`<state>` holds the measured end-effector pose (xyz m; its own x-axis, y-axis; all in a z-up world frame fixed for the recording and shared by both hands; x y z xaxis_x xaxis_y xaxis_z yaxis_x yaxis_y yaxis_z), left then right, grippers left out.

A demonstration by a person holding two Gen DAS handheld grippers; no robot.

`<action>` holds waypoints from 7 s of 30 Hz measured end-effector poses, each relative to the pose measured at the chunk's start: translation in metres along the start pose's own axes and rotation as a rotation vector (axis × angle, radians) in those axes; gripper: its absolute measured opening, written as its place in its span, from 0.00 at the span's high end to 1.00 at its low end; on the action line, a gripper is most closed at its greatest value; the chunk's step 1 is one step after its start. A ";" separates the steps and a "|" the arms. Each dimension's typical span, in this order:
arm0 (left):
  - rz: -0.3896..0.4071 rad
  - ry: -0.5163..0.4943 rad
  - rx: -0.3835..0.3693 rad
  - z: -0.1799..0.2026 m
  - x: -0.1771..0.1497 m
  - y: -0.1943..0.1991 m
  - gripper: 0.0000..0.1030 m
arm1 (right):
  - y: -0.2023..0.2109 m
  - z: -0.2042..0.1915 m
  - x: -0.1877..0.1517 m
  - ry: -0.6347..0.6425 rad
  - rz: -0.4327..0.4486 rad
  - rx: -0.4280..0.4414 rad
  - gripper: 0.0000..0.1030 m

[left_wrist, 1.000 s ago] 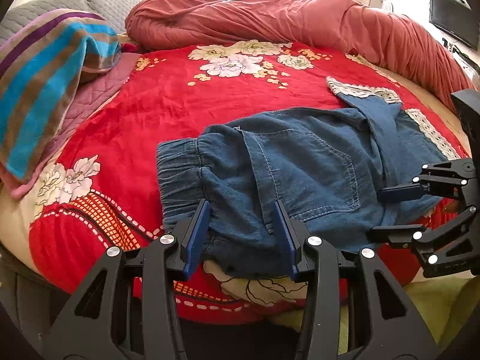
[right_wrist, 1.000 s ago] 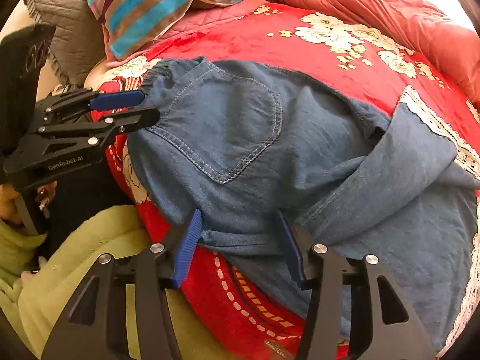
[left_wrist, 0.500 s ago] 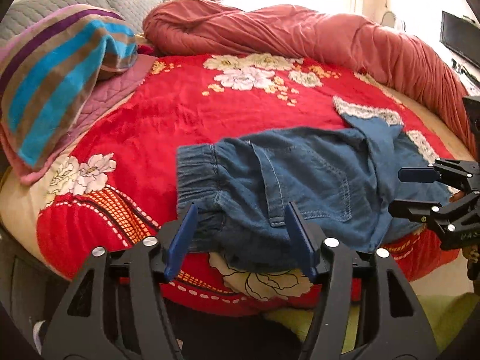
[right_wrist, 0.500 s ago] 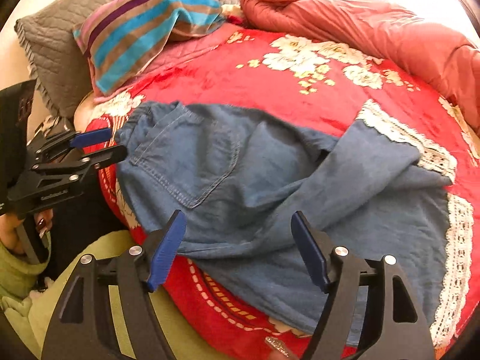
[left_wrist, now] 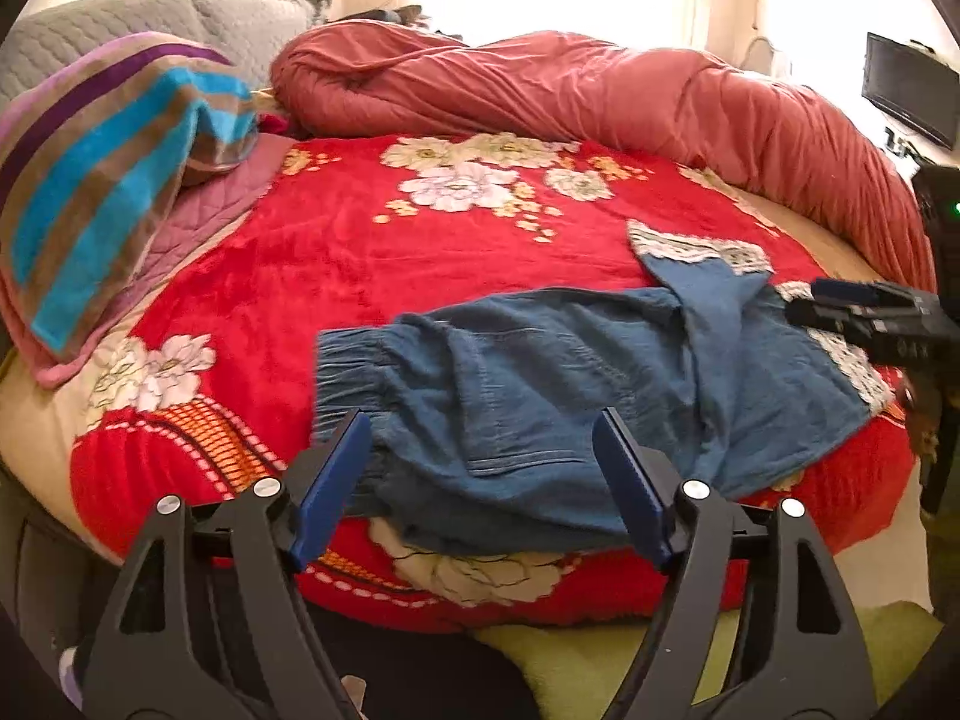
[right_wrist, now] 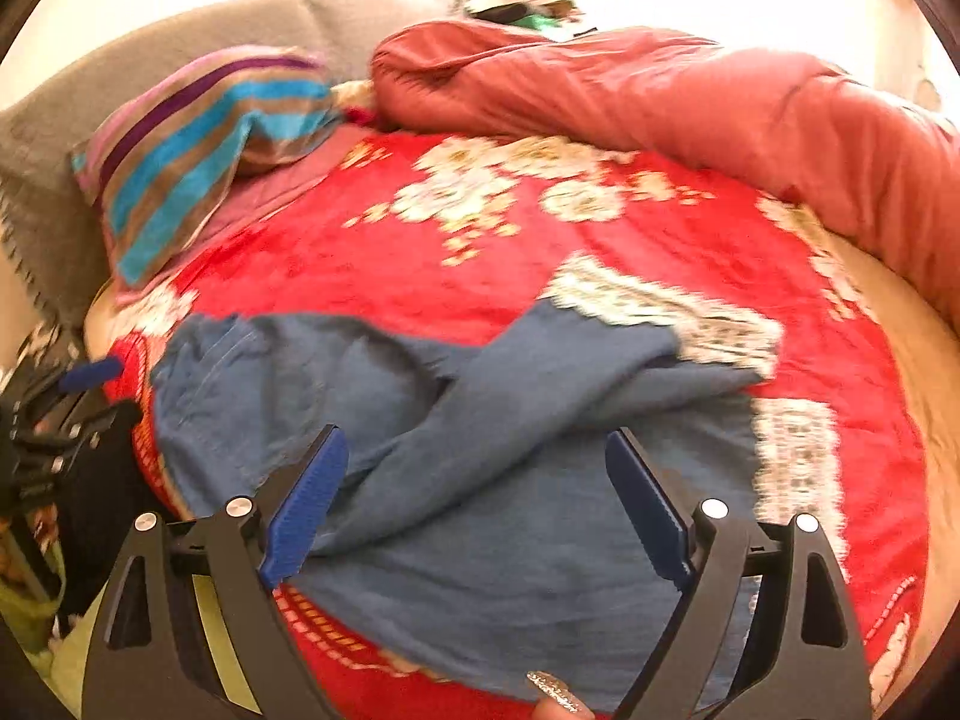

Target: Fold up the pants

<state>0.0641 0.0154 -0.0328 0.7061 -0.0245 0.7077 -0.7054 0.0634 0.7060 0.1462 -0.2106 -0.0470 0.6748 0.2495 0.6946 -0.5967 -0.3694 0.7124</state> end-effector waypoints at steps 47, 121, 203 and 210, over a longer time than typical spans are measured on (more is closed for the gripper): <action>-0.225 -0.132 -0.464 0.179 -0.022 -0.095 0.75 | -0.170 0.113 0.093 -0.173 -0.144 -0.155 0.89; -0.150 -0.332 -0.308 0.160 -0.040 -0.062 0.97 | 0.008 -0.006 -0.109 0.430 -0.154 0.005 0.91; -0.117 -0.068 -0.050 0.059 0.000 -0.061 0.21 | 0.031 0.156 -0.056 -0.239 -0.035 -0.071 0.35; -0.113 -0.066 -0.075 0.065 0.039 -0.073 0.20 | 0.005 0.204 -0.016 -0.339 -0.050 -0.034 0.35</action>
<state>0.1387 -0.0554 -0.0546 0.7734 -0.1006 0.6259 -0.6133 0.1312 0.7789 0.2207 -0.3995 -0.0751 0.8062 -0.0473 0.5898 -0.5693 -0.3331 0.7516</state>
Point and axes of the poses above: each gripper's, at about its wrist camera, not at the fingertips, and y roughly against the way its jaws point, z to its right, x to its top, the point moved 10 cm from there along -y, roughly the way its jaws point, and after that the axes turned 2 degrees about -z, right-handed, at the moved point
